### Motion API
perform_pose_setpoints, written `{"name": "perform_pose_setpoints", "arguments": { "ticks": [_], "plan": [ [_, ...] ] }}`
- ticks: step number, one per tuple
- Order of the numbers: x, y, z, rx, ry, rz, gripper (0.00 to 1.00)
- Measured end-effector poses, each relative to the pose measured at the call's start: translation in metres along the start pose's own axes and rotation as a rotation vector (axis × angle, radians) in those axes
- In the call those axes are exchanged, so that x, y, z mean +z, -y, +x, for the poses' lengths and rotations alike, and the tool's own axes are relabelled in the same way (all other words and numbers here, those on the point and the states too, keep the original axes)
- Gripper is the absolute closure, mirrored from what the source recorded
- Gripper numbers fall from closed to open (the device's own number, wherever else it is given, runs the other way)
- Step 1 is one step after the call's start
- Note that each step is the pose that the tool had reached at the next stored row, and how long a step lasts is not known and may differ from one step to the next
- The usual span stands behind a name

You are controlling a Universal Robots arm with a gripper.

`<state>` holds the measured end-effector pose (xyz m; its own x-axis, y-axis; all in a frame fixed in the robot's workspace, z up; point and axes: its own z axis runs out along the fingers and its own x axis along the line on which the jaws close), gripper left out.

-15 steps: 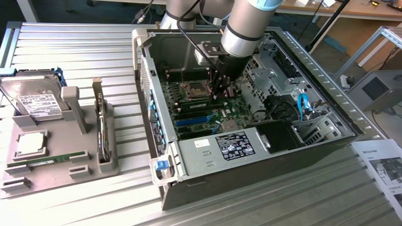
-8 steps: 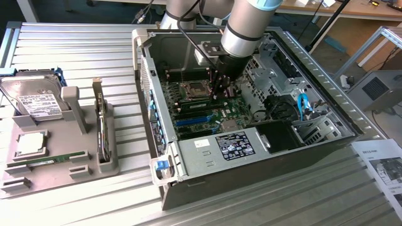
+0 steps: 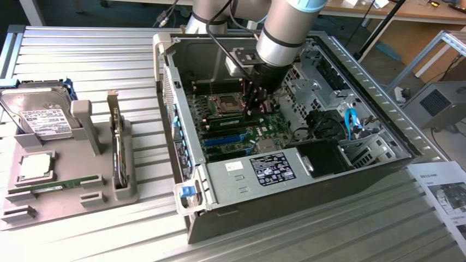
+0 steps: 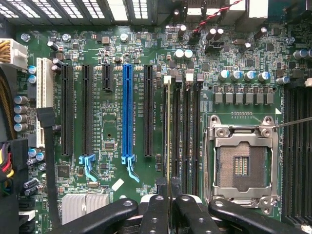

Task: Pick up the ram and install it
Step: 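Insert the ram into the slot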

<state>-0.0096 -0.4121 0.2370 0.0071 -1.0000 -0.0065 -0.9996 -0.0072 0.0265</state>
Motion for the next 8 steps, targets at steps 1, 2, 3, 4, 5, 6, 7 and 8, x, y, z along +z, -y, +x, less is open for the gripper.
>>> {"name": "perform_pose_setpoints", "arguments": {
  "ticks": [1,2,3,4,5,6,7,8],
  "plan": [
    [0.0000,0.0000,0.0000,-0.002,-0.0001,0.0000,0.88],
    [-0.0001,0.0000,0.0000,-0.002,-0.0002,0.0000,0.88],
    [-0.0001,0.0000,0.0000,-0.002,-0.0002,-0.0001,0.88],
    [-0.0001,0.0000,0.0001,-0.002,-0.0003,-0.0002,0.88],
    [-0.0001,0.0000,0.0000,-0.002,-0.0003,-0.0001,0.88],
    [-0.0001,0.0000,0.0001,-0.002,-0.0004,-0.0002,0.88],
    [0.0001,0.0000,0.0001,-0.002,-0.0006,-0.0002,0.88],
    [0.0004,0.0000,0.0001,-0.002,-0.0005,-0.0002,0.88]
  ]
}}
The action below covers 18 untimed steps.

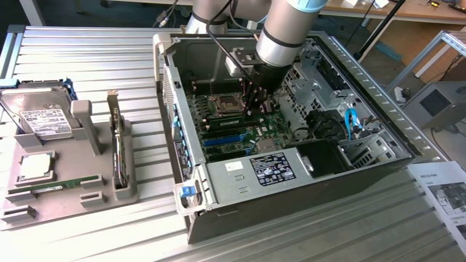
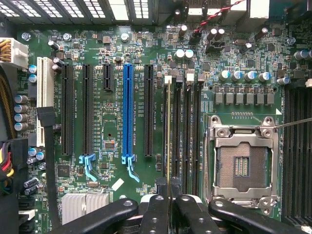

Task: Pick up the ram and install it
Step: 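Insert the ram into the slot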

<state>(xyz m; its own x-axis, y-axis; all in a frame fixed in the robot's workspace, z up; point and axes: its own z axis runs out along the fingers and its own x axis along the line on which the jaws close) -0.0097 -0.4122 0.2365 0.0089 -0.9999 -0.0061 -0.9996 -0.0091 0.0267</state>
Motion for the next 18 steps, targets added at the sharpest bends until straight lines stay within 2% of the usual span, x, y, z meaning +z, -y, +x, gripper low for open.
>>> {"name": "perform_pose_setpoints", "arguments": {
  "ticks": [18],
  "plan": [
    [0.0016,0.0000,0.0000,0.000,0.0004,0.0001,0.88]
  ]
}}
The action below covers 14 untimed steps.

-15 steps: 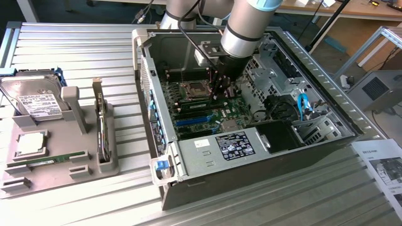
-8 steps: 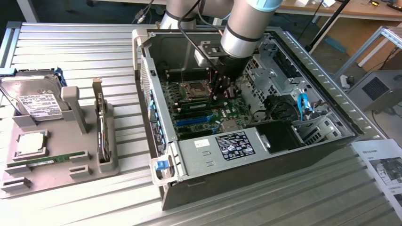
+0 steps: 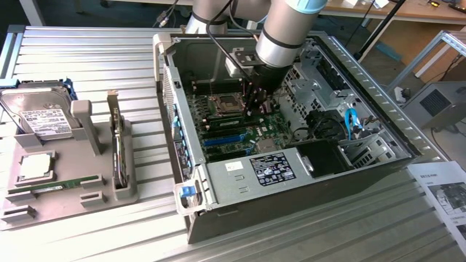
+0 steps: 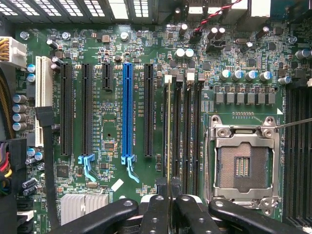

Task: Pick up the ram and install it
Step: 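Insert the ram into the slot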

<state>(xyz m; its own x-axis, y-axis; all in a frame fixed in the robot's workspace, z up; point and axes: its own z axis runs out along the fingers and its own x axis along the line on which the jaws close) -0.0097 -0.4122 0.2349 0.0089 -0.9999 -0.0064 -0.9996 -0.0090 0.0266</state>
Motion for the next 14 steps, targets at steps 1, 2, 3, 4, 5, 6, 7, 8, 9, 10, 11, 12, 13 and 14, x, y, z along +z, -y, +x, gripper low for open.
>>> {"name": "perform_pose_setpoints", "arguments": {
  "ticks": [1,2,3,4,5,6,7,8,9,10,11,12,13,14],
  "plan": [
    [0.0000,0.0000,0.0000,0.000,0.0000,0.0000,0.88],
    [0.0000,0.0000,0.0000,0.000,0.0000,0.0000,0.88],
    [0.0000,0.0000,0.0000,0.000,0.0000,0.0000,0.88],
    [0.0001,0.0000,0.0001,0.000,0.0002,0.0001,0.87],
    [0.0000,-0.0001,0.0003,0.000,0.0001,0.0000,0.81],
    [0.0000,-0.0001,0.0004,0.000,0.0000,0.0000,0.81],
    [0.0000,0.0000,0.0004,0.000,0.0001,0.0000,0.75],
    [0.0000,0.0000,0.0004,0.000,0.0001,0.0000,0.69],
    [0.0000,0.0000,0.0004,0.000,0.0001,0.0000,0.69],
    [0.0000,0.0000,0.0005,0.000,0.0000,0.0000,0.62],
    [0.0000,0.0000,0.0005,0.000,0.0000,0.0000,0.62],
    [0.0000,0.0000,0.0005,0.000,0.0000,0.0000,0.62],
    [0.0000,0.0000,0.0005,0.000,0.0000,0.0000,0.62],
    [0.0000,0.0000,0.0005,0.000,0.0000,0.0000,0.62]
  ]
}}
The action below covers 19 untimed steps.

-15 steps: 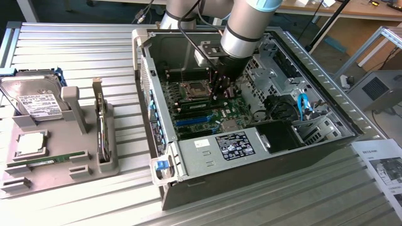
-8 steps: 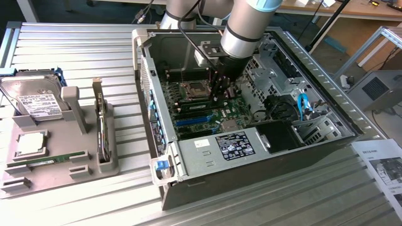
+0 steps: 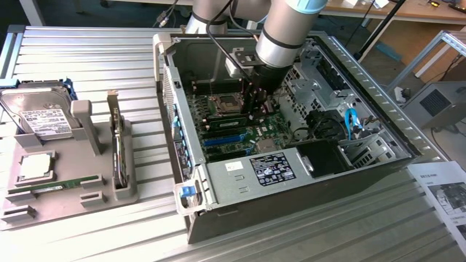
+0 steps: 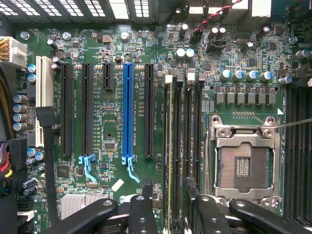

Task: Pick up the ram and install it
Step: 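Insert the ram into the slot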

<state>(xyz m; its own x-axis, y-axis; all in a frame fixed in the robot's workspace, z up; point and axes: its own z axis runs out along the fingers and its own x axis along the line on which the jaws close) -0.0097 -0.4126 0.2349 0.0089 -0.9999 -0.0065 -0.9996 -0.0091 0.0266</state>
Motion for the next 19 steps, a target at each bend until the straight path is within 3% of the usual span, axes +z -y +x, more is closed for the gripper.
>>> {"name": "perform_pose_setpoints", "arguments": {
  "ticks": [12,19],
  "plan": [
    [-0.0009,0.0000,0.0000,0.000,-0.0004,0.0000,0.62],
    [-0.0071,-0.0002,-0.0004,0.000,-0.0054,-0.0001,0.62]
  ]
}}
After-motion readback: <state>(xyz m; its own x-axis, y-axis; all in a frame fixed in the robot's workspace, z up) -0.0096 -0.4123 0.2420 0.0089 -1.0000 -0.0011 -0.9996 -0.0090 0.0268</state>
